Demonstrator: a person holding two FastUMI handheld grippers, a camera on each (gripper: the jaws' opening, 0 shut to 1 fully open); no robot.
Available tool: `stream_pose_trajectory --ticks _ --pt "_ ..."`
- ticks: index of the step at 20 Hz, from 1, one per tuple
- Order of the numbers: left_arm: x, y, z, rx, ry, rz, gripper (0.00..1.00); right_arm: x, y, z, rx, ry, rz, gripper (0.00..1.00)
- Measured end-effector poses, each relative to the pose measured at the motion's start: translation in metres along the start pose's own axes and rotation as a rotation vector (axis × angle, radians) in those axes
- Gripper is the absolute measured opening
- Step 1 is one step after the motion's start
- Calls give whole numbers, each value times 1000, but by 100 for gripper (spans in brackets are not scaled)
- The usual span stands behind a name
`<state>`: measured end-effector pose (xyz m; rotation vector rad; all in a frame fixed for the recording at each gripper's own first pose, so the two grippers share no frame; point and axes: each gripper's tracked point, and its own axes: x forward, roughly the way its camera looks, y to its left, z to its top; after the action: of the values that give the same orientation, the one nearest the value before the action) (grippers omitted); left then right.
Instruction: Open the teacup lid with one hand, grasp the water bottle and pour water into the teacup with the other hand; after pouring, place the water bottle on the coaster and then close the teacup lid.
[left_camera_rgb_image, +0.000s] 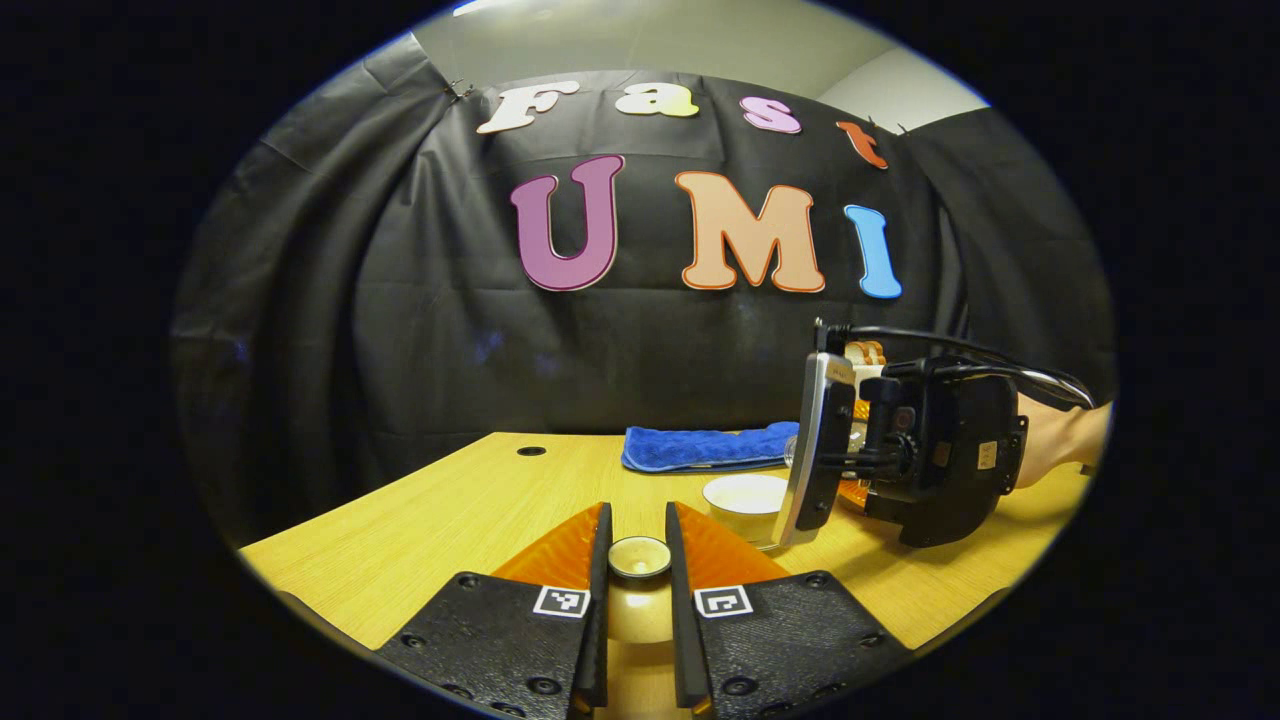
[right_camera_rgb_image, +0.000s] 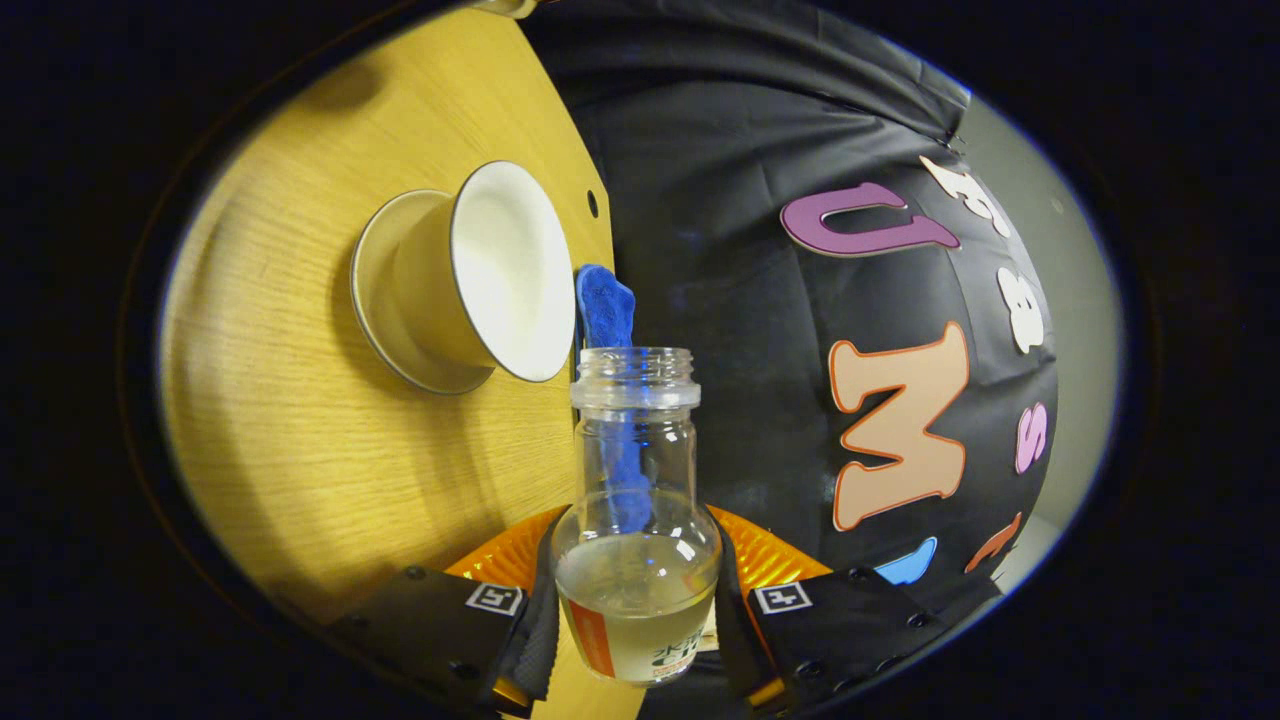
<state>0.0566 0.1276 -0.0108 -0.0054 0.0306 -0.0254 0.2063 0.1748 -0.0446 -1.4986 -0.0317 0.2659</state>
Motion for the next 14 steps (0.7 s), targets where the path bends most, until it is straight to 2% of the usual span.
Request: stream_pose_trajectory --ticks 14 --pt "0 4 0 0 2 5 23 4 -15 15 -294 -25 -22 69"
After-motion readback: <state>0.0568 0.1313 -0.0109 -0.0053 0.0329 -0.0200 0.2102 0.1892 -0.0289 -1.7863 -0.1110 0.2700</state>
